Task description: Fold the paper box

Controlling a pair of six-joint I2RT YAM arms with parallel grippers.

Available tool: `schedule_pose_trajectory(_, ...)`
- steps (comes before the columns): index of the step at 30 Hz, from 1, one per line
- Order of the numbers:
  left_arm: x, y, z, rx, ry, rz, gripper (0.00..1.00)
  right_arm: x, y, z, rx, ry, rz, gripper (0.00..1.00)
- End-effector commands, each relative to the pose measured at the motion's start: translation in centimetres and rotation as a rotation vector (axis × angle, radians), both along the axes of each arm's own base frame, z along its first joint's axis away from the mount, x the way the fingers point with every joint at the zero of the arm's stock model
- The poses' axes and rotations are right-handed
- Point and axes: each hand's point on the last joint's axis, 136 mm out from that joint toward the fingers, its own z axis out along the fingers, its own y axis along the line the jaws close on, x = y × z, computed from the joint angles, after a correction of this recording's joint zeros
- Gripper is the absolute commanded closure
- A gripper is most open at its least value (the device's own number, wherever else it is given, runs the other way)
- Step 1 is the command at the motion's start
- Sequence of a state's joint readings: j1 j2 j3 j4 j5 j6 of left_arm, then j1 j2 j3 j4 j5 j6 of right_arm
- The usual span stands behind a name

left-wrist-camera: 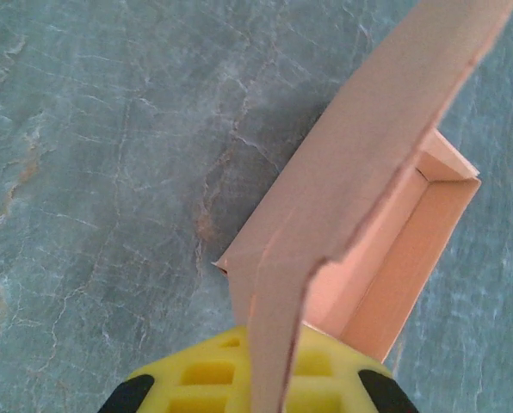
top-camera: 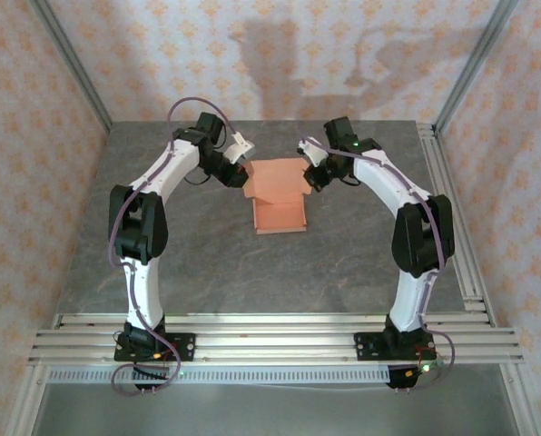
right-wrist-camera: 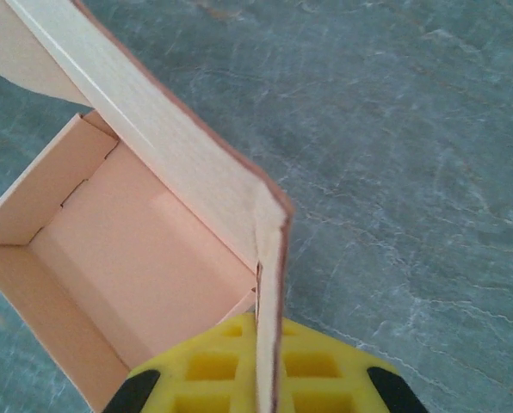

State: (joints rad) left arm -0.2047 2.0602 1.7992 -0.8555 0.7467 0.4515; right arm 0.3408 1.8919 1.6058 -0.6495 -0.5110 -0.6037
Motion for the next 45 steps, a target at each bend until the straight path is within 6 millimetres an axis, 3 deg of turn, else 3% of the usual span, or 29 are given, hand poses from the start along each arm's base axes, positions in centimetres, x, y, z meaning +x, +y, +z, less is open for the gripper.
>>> schedule_pose_trajectory(1, 1.3, -0.7, 3.3, -0.076, -0.066, 0.107, 1.00, 1.3, 0.4, 2.5, 0.020, -0.116, -0.096, 1.00)
schedule_pose_trajectory(9, 2.3, -1.4, 4.7, -0.032, -0.116, 0.317, 1.00, 2.7, -0.7, 4.1, 0.085, -0.211, -0.302, 1.00)
schedule_pose_trajectory(11, 2.4, -1.4, 4.2, 0.002, -0.111, 0.379, 1.00, 2.8, -1.0, 4.5, 0.109, -0.227, -0.338, 1.00)
schedule_pose_trajectory(12, 2.1, -1.5, 5.4, 0.001, -0.133, 0.402, 1.00, 2.8, -1.0, 4.7, 0.122, -0.235, -0.352, 1.00)
schedule_pose_trajectory(23, 2.8, -3.8, 5.4, -0.021, -0.121, 0.574, 1.00, 2.7, -1.8, 4.5, 0.161, -0.276, -0.442, 1.00)
schedule_pose_trajectory(24, 2.9, -4.3, 4.0, -0.008, -0.096, 0.575, 1.00, 2.8, -1.8, 4.6, 0.171, -0.292, -0.458, 1.00)
schedule_pose_trajectory(45, 3.3, -7.1, 2.1, -0.051, -0.079, 0.720, 1.00, 2.5, -2.5, 3.4, 0.347, -0.396, -0.707, 1.00)
